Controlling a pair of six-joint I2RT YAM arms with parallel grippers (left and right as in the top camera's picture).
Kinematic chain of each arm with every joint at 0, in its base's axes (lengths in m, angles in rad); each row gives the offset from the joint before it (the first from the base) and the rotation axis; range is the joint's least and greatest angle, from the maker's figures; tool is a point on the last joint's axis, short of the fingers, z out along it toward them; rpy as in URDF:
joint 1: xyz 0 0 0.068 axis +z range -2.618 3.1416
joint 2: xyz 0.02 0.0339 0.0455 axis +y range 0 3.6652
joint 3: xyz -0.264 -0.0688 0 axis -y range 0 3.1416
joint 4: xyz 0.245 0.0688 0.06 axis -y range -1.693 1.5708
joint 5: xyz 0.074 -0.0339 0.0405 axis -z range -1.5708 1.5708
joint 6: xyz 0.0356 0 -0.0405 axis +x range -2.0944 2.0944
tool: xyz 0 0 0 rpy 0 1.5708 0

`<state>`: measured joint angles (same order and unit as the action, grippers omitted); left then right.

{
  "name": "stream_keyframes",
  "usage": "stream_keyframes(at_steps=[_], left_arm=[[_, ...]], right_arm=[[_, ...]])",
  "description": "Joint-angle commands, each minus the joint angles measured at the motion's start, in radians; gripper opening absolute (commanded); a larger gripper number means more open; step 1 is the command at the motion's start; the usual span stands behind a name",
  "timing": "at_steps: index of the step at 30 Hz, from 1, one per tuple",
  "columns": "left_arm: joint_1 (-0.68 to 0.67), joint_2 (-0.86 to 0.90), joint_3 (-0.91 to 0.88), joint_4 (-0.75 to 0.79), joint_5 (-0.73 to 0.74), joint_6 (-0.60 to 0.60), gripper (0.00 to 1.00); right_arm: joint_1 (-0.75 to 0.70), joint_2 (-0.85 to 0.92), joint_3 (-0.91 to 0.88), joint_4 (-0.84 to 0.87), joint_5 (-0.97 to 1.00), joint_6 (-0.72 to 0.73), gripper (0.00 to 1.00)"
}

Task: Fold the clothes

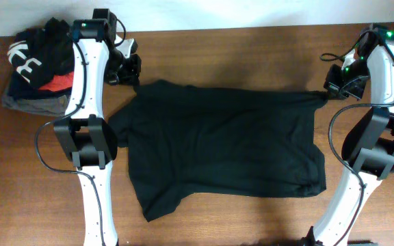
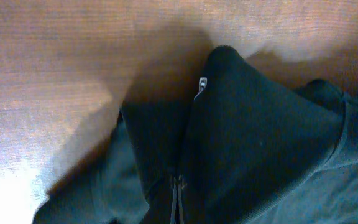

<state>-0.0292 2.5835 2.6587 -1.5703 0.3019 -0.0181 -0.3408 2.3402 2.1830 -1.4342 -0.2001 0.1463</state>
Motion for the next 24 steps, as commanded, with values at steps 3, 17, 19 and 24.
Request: stream_keyframes(at_steps=[3,17,19,24], left_arm=[[0.013,-0.045,-0.005,-0.06,0.005,0.021,0.01],[0.013,-0.061,-0.007,-0.118,-0.023,0.039,0.01],[0.012,-0.073,-0.009,-0.118,-0.056,0.017,0.01],[0.003,-0.104,-0.084,-0.118,-0.059,0.014,0.01]], right_arm=[[-0.008,-0.031,0.016,-0.05,0.021,0.029,0.04],[-0.008,-0.089,0.016,-0.18,0.059,0.072,0.04],[-0.008,-0.098,0.016,-0.194,0.059,0.072,0.04],[-0.007,-0.101,0.011,-0.239,0.103,0.072,0.04]])
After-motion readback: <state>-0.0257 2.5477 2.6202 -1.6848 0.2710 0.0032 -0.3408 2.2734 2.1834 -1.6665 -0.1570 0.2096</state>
